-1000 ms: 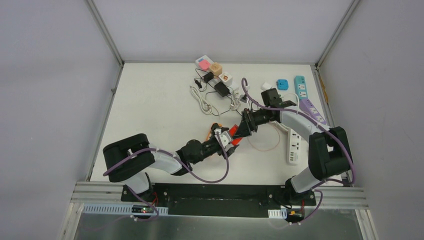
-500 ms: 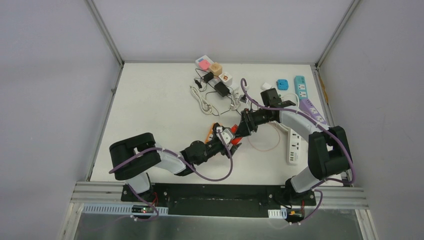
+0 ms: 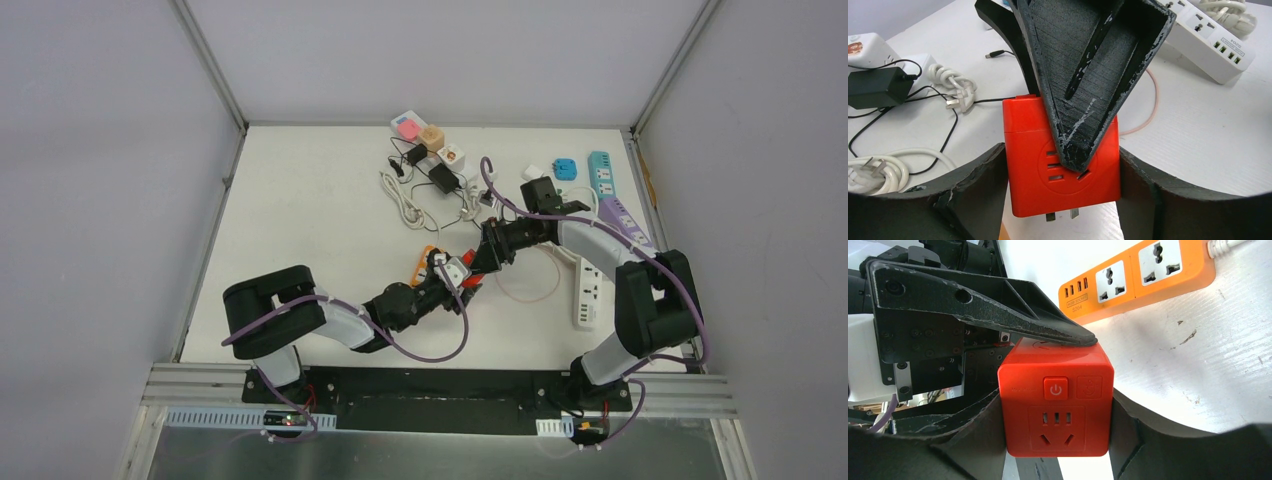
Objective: Pull the plug off the socket
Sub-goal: Place the plug at the corner of the board.
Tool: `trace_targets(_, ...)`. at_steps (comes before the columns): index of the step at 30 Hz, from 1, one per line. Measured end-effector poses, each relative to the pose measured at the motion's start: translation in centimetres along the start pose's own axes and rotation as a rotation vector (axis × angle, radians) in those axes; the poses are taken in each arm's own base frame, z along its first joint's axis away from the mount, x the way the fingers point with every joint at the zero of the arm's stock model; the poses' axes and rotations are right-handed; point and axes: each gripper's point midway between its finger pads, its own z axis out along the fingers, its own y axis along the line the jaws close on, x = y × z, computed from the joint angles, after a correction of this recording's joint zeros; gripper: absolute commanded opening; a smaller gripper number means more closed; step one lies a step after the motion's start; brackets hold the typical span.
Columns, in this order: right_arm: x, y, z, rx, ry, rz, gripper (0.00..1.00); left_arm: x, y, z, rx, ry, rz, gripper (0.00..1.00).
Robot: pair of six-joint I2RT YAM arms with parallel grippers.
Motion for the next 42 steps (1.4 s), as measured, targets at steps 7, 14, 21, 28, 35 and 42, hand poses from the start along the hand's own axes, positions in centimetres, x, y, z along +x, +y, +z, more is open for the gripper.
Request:
trace_targets(7,0.0,0.0,0.0,0.0,0.001,0.002,0.56,0.0,0.0,0.0,-0.002,0.001,-0.003,0.0)
trace_targets(14,0.0,0.1,0.0,-0.003,0.001,-0.001,0.83,0.1,-0.1,0.0,0.002,0.005,-0.007,0.0)
trace_targets(21,0.0,0.1,0.0,-0.005,0.001,-0.004,0.88,0.3,-0.2,-0.1,0.009,0.009,-0.013,0.0)
trace_targets(28,-0.3,0.2,-0.3,0.0,0.002,-0.019,0.88,1.2,-0.4,-0.9,0.017,0.035,-0.017,0.0)
trace_targets(35,-0.5,-0.1,-1.0,0.013,-0.004,-0.029,0.88,1.6,-0.2,-2.0,0.015,0.068,-0.061,0.0)
trace_targets(42,-0.6,-0.3,-1.9,0.028,-0.019,-0.031,0.88,0.3,0.7,-2.8,-0.008,0.094,-0.121,0.0)
